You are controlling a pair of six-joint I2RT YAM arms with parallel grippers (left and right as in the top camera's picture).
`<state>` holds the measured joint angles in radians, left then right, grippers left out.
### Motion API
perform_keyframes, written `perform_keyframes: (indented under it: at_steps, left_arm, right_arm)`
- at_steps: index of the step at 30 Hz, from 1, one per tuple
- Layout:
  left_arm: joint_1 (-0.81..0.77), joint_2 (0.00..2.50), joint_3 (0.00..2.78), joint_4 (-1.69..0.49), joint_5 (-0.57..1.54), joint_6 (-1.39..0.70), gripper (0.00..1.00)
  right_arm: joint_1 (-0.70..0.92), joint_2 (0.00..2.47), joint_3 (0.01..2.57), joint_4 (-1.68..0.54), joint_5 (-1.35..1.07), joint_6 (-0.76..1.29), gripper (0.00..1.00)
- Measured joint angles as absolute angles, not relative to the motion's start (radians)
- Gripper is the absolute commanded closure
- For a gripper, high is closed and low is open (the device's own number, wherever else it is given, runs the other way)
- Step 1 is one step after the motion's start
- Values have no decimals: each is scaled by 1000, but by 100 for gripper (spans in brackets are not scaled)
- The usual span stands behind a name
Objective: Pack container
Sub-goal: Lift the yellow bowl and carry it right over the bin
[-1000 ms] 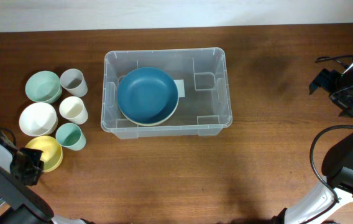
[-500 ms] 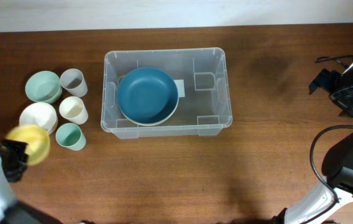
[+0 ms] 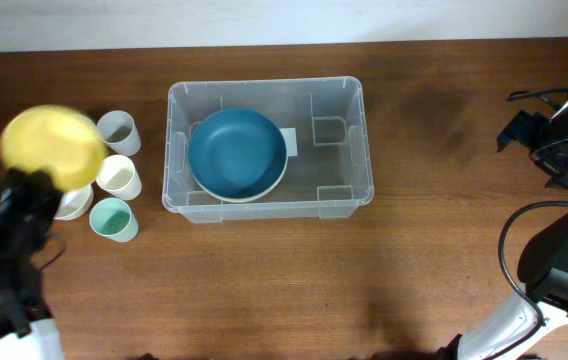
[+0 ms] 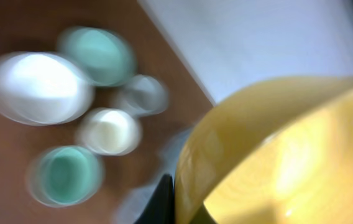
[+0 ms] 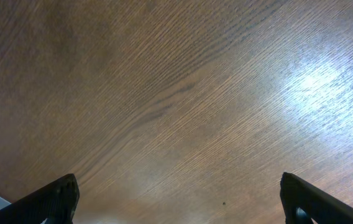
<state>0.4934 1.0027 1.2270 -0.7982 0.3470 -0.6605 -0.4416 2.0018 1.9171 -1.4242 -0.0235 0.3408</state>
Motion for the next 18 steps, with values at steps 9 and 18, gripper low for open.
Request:
perform_keyframes:
  at_steps: [9,18]
  left_arm:
    - [-105,1098,1233,-478,282,-743,99]
    - [-535,1463,1410,-427,-15,-698,99]
  right_arm:
    - [-442,2002,1916,-1424,-23,341,1]
    - [-442,2002,1916,-1424,-23,340,1]
